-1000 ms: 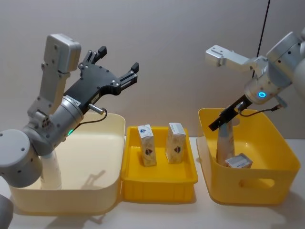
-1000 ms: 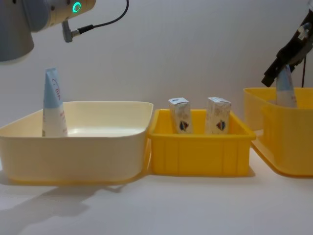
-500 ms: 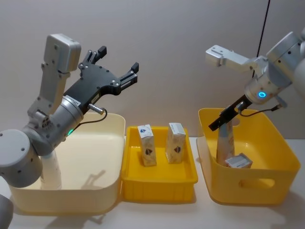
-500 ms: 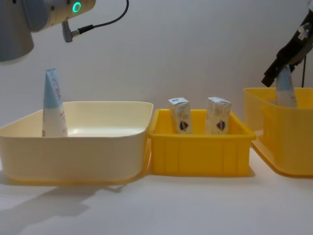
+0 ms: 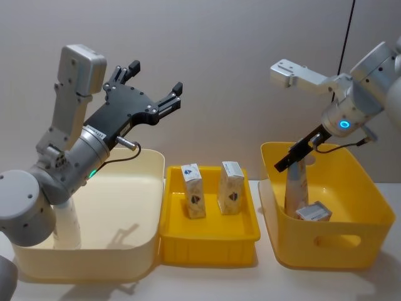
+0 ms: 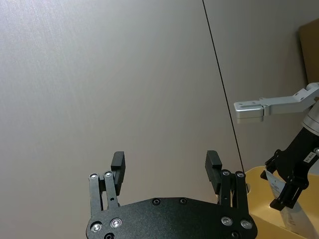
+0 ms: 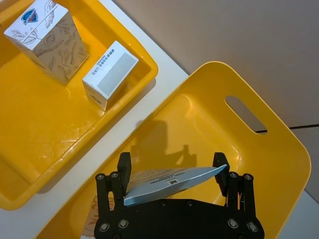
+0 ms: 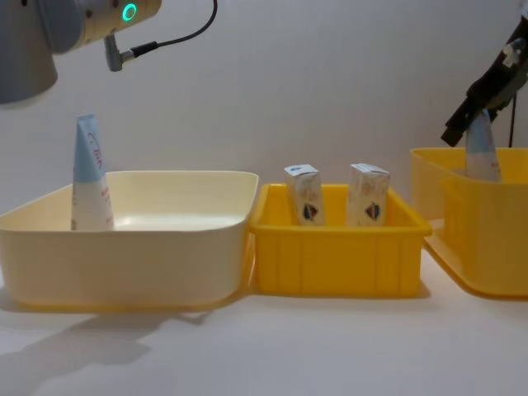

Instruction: Bimanual collaborative sorting of washing and personal care products

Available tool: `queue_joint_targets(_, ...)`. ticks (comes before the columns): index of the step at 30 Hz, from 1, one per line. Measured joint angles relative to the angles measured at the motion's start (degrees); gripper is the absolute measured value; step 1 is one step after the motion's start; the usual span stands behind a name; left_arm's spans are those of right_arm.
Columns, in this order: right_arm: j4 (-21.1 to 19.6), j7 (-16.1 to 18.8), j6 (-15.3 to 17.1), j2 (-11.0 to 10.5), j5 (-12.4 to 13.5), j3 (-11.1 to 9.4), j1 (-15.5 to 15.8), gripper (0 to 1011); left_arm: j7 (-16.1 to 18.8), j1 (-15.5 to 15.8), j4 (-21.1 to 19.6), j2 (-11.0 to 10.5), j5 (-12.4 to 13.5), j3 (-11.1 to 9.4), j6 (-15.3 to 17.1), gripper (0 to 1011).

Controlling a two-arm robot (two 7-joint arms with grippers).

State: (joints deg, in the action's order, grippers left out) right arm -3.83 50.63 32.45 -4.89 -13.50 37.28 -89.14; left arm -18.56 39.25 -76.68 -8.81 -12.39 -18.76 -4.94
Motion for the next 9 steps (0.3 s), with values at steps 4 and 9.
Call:
queue_joint_targets(4, 0.0, 0.0, 0.0, 0.0, 0.0, 0.0, 0.0, 1000, 0.0, 0.0, 0.0, 0.0, 0.0, 0.0, 0.0, 1003)
queue_joint_targets(9, 0.0, 0.0, 0.0, 0.0, 0.0, 0.0, 0.0, 1001, 0.0, 0.0, 0.0, 0.0, 0.0, 0.0, 0.0, 1003)
